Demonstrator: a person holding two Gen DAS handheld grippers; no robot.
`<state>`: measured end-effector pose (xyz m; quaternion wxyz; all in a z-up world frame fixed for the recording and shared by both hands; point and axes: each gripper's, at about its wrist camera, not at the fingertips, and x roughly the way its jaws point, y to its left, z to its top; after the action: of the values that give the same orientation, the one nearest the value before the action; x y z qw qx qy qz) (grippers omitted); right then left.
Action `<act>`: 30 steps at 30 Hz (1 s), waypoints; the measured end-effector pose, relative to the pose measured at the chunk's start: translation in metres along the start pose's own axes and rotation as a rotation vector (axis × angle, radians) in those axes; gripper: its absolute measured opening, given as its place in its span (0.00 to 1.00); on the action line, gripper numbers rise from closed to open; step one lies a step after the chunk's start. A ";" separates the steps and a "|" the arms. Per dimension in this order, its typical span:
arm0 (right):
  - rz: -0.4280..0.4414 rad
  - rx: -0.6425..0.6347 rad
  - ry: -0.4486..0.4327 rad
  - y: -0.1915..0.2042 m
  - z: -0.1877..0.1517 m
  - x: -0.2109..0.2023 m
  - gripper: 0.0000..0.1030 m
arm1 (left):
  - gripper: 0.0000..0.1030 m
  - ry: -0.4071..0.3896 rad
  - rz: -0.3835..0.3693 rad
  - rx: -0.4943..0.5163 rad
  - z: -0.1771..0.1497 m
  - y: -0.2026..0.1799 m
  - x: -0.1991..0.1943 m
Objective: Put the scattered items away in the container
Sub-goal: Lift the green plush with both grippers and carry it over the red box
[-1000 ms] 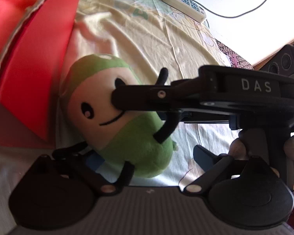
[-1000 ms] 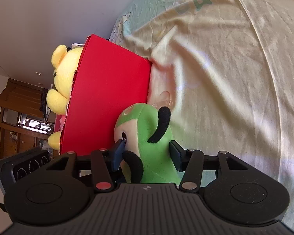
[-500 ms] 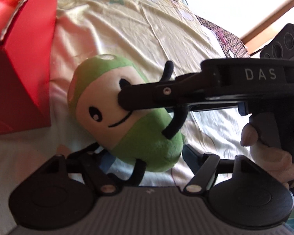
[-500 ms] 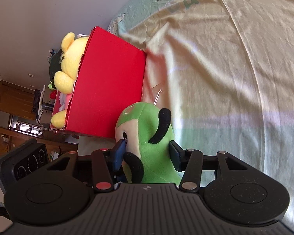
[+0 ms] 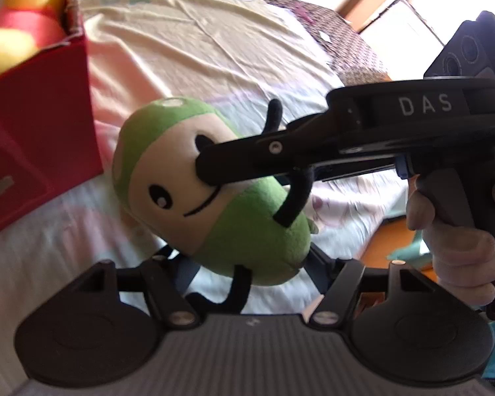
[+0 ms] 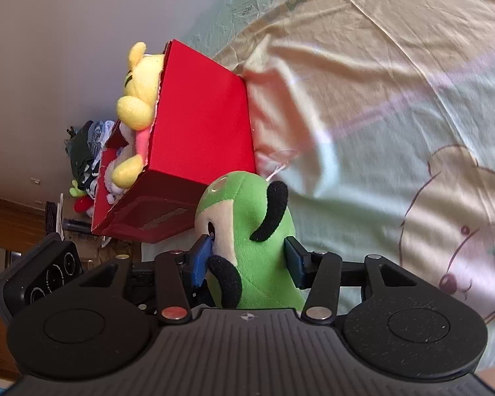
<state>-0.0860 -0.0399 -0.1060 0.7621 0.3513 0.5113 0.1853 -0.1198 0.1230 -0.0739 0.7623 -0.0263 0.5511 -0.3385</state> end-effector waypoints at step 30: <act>0.103 -0.213 -0.156 0.194 -0.054 0.034 0.49 | 0.67 -0.243 0.004 0.158 -0.063 0.078 -0.206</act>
<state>-0.1062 0.1333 -0.0002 0.8220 0.3075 0.4093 0.2494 -0.1692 0.3160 0.0385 0.8237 -0.0058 0.4266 -0.3734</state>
